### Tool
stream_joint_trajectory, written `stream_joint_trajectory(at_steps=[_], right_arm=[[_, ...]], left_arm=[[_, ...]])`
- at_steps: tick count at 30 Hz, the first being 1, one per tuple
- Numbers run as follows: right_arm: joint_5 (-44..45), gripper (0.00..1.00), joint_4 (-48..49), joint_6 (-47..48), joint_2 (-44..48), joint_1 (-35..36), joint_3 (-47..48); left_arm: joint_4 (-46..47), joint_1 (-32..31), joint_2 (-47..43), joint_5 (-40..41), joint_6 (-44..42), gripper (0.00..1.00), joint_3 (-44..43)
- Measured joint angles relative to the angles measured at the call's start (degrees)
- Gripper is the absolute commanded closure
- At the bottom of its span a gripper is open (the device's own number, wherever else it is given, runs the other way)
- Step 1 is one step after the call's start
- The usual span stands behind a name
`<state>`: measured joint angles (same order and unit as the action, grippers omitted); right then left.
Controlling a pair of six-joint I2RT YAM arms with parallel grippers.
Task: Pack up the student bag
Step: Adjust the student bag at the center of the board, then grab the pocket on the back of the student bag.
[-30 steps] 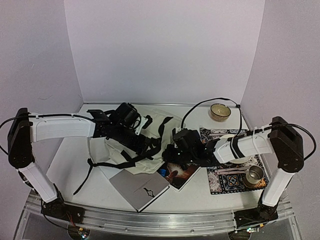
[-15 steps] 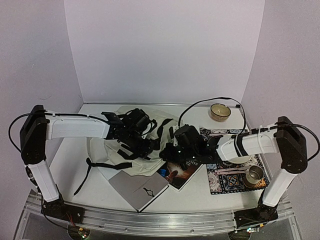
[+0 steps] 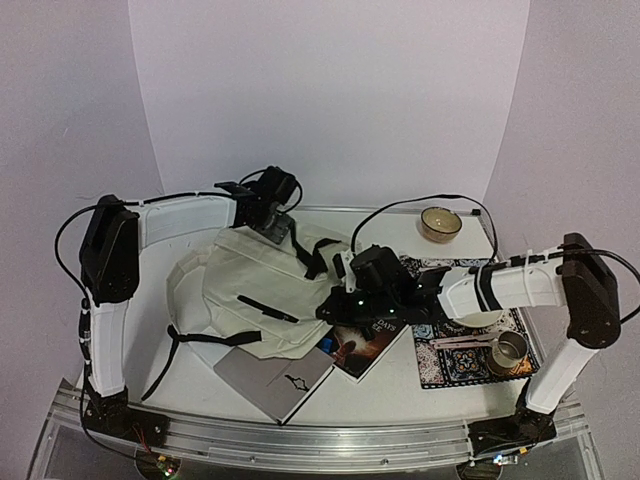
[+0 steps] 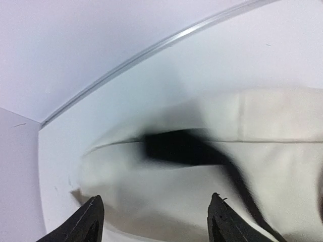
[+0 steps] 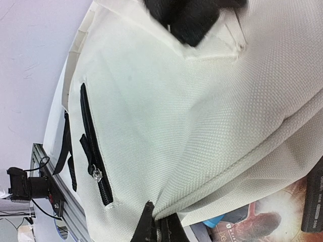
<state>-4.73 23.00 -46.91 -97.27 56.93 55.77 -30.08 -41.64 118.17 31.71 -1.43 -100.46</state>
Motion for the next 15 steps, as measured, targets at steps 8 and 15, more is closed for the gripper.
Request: stream_joint_trajectory(at_steps=[8,15], right_arm=[[-0.44,1.0,-1.13,1.6,1.44,-0.95,-0.01],[-2.81,1.0,-1.76,3.01,1.44,-4.1,-0.02]], left_arm=[[-0.01,4.95,-0.03,2.74,-1.48,0.17,-0.21],[-2.2,3.99,-7.83,-5.39,3.09,0.16,9.63]])
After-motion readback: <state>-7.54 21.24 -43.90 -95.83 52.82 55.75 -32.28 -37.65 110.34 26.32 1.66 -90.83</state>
